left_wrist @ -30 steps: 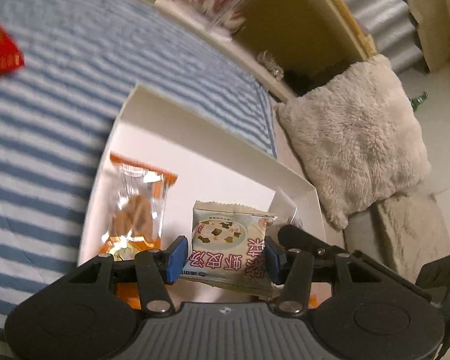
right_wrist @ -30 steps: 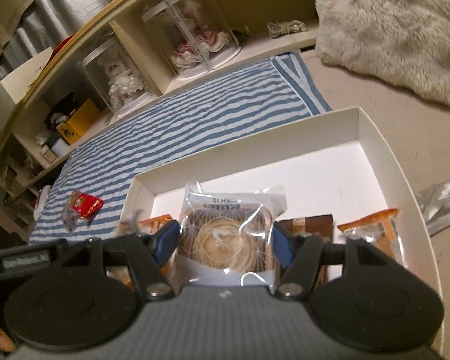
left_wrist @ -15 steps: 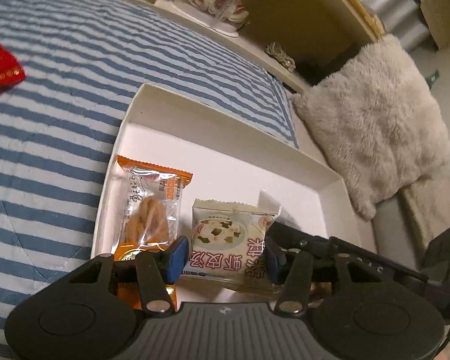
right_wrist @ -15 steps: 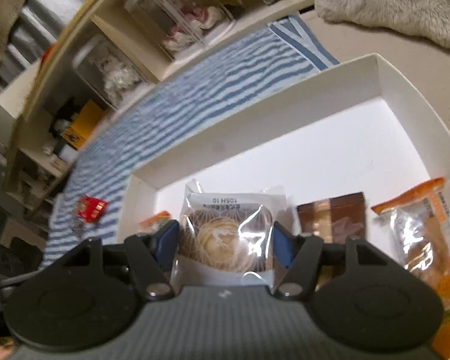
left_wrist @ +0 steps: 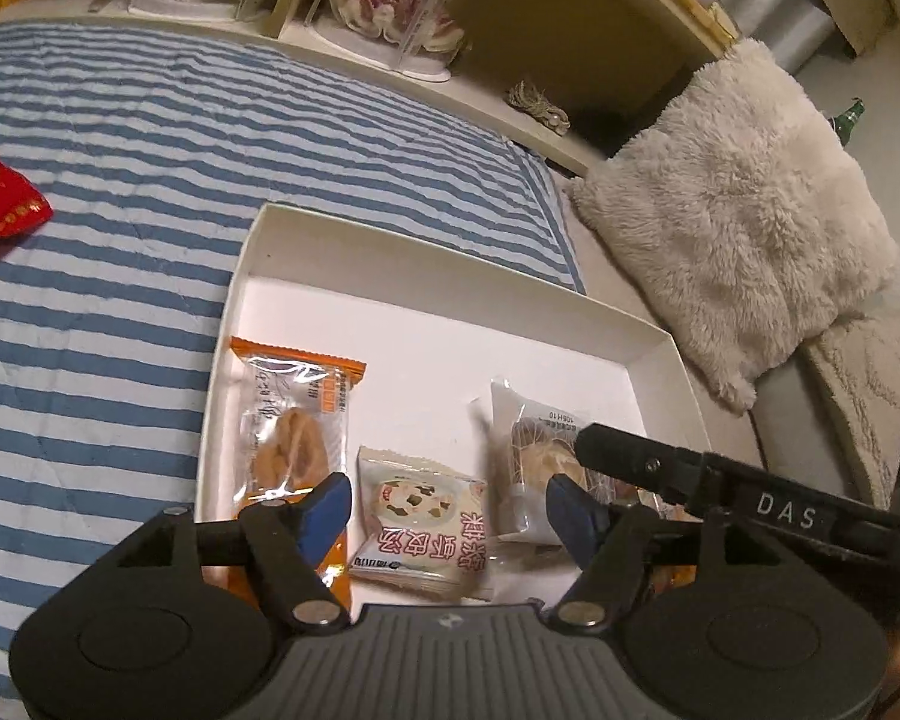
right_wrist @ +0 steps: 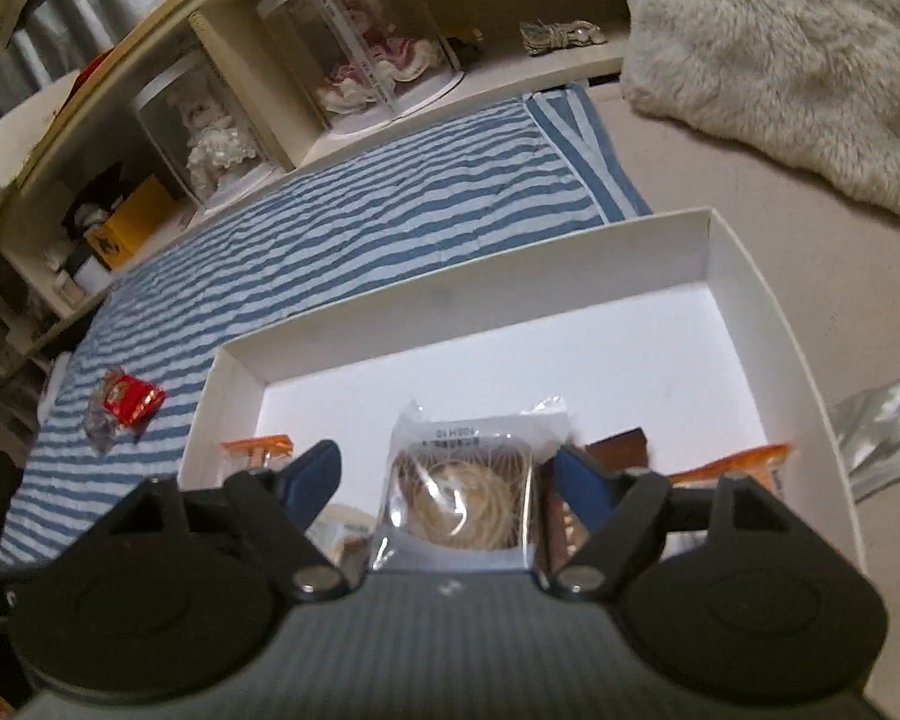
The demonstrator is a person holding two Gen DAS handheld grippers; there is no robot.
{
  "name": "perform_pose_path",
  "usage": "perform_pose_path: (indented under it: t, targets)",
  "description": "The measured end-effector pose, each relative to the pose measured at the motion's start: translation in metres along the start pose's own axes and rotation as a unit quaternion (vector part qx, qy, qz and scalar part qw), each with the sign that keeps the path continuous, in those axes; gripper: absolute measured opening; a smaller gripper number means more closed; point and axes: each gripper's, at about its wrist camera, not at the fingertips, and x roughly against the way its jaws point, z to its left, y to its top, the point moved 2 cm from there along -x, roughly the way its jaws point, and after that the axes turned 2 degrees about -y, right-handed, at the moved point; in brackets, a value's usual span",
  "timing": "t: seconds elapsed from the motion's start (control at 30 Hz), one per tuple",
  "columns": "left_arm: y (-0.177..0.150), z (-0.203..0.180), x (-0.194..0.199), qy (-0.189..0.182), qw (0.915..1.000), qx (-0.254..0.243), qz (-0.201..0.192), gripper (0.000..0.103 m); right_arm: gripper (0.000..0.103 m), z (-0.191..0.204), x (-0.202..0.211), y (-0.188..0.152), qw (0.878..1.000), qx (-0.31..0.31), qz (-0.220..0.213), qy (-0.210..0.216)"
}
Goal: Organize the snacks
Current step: 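Carry both held packets into the tray beside the others and open both tools, then lift both open tools out of the tray toward the red chip bag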
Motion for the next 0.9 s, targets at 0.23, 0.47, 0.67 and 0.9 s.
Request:
perform_pose_path:
  t: [0.23,0.47,0.67,0.9]
  targets:
    - [-0.001,-0.004,0.02,0.012,0.9998,-0.018,-0.003,0.073,0.083,0.0,0.017,-0.007,1.0,0.018,0.004,-0.009]
    - [-0.003,-0.008,0.04,0.03,0.9987,-0.042,-0.004,0.074,0.083,0.002,0.041,-0.012,1.0,0.024,-0.005,-0.014]
    - [-0.006,-0.01,0.056,0.045,0.9971,-0.061,-0.006,0.081,0.083,0.003,0.064,-0.02,0.999,0.028,-0.016,-0.015]
    - [-0.01,-0.014,0.074,0.058,0.9941,-0.091,-0.013,0.099,0.087,0.006,0.09,-0.03,0.998,0.043,-0.029,-0.033]
